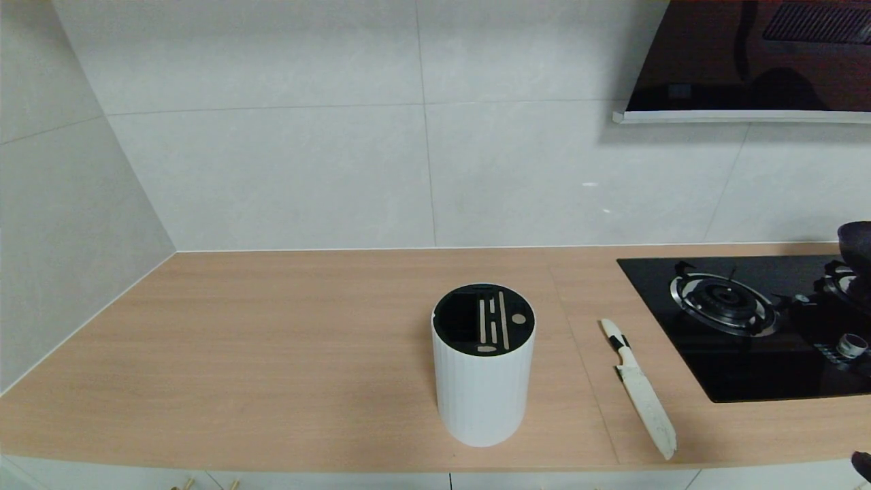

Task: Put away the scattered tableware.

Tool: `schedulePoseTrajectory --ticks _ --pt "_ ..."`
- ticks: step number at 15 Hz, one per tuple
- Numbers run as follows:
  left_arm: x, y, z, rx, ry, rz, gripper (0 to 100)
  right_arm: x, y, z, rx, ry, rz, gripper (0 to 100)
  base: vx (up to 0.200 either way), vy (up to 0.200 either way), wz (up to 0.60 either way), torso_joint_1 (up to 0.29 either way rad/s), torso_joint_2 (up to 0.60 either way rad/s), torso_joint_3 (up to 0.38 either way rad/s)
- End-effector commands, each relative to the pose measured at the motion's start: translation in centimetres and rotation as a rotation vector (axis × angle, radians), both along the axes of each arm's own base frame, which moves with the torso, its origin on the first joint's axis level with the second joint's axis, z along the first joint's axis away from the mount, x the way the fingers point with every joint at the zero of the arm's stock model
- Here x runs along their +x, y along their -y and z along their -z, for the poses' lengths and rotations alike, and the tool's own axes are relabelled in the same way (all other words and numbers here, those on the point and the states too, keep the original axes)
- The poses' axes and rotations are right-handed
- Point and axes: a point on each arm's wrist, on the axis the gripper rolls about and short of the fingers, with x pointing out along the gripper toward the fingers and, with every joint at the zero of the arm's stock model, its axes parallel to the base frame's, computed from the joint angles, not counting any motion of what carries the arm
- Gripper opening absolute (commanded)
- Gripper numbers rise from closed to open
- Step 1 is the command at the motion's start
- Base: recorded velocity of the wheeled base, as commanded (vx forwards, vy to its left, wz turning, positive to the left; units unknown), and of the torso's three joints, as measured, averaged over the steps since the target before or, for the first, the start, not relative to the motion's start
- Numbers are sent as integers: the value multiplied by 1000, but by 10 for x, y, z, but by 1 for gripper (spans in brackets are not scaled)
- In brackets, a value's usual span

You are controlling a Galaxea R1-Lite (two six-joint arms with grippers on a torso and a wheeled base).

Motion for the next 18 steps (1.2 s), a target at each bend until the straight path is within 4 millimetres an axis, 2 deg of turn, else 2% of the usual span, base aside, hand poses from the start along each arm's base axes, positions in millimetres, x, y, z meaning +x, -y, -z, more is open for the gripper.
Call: schedulePoseTrajectory --ticks 1,3,4,5,6,7,8,9,11,12,14,15,16,18 --pt "0 0 0 0 0 -1 100 71 -20 -7 -45 -213 -96 100 0 0 0 0 0 0" --pt "0 0 0 0 0 -1 100 111 -33 5 -109 -291 -60 100 0 0 0 0 0 0" --pt "0 0 0 0 0 -1 100 122 -36 9 -115 -307 -59 100 0 0 0 0 0 0" --pt "0 0 0 0 0 -1 100 150 -43 20 -119 -322 -56 100 0 0 0 0 0 0" --pt "0 0 0 0 0 -1 100 168 -48 28 -118 -321 -54 100 0 0 0 0 0 0" --pt "0 0 0 0 0 -1 100 179 -51 34 -118 -318 -53 100 0 0 0 0 0 0" --pt "0 0 0 0 0 -1 100 201 -56 46 -119 -310 -42 100 0 0 0 0 0 0" --pt "0 0 0 0 0 -1 100 213 -58 55 -127 -316 -29 100 0 0 0 0 0 0" --pt "0 0 0 0 0 -1 100 227 -61 71 -142 -327 -6 100 0 0 0 0 0 0" --pt "0 0 0 0 0 -1 100 240 -63 86 -149 -320 -1 100 0 0 0 0 0 0" --pt "0 0 0 0 0 -1 100 255 -66 98 -149 -318 1 100 0 0 0 0 0 0" --pt "0 0 0 0 0 -1 100 264 -66 117 -163 -366 20 100 0 0 0 0 0 0" --pt "0 0 0 0 0 -1 100 271 -62 128 -169 -379 50 100 0 0 0 0 0 0" --pt "0 0 0 0 0 -1 100 281 -58 142 -160 -352 77 100 0 0 0 0 0 0"
